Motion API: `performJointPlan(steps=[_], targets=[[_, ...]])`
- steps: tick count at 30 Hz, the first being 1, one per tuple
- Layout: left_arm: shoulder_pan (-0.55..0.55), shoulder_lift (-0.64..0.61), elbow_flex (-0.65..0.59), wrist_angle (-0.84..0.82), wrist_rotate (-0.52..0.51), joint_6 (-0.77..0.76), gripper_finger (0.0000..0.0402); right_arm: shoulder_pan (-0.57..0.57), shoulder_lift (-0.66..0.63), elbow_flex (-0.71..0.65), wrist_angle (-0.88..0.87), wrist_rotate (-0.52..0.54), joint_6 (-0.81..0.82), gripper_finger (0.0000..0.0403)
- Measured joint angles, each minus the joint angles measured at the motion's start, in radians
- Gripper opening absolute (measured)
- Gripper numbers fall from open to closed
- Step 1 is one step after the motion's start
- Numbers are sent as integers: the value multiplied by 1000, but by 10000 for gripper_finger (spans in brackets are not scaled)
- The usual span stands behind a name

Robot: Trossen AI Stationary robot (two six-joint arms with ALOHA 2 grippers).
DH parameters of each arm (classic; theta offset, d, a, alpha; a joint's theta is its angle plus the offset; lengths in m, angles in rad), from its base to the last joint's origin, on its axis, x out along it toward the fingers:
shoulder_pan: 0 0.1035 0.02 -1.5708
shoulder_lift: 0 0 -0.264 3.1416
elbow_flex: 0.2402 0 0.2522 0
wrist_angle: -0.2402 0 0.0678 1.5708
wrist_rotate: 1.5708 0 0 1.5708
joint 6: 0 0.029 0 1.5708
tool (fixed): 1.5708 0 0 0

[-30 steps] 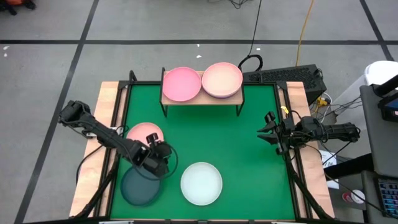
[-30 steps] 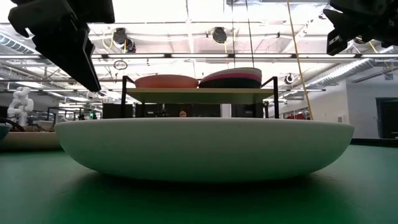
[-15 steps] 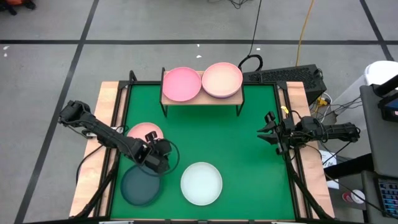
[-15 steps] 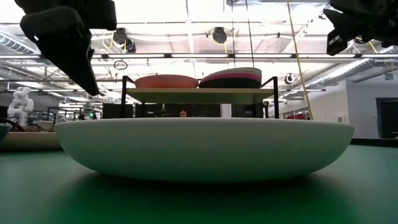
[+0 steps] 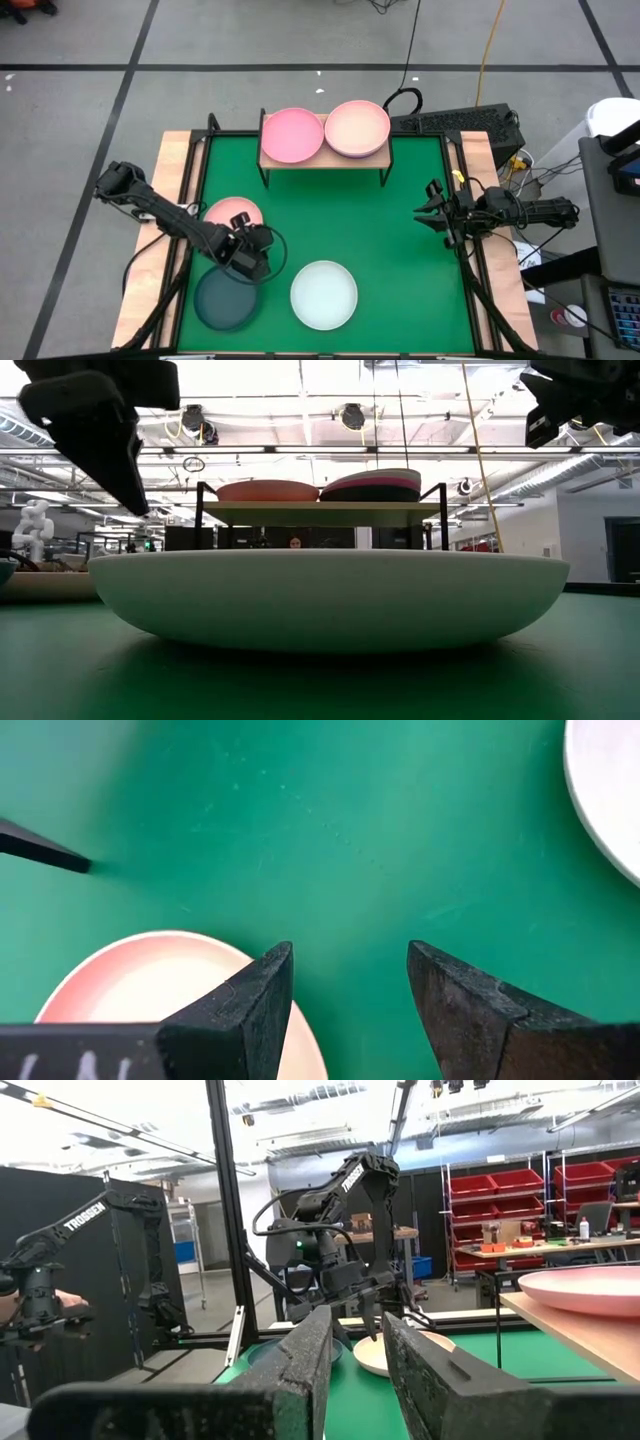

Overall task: Place and stack plates onto a shelf
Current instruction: Stack the light orange plate on top of light pink plate on the shelf

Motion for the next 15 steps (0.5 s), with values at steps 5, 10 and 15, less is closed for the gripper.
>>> performJointPlan(steps=[5,10,15], targets=[[-21,0,0,-52,8,-40,204,0,0,0,0,0,0,80],[-28,0,0,-61,30,-72,204,0,0,0,0,0,0,80],[-28,0,0,-163,113,-165,204,0,0,0,0,0,27,80]])
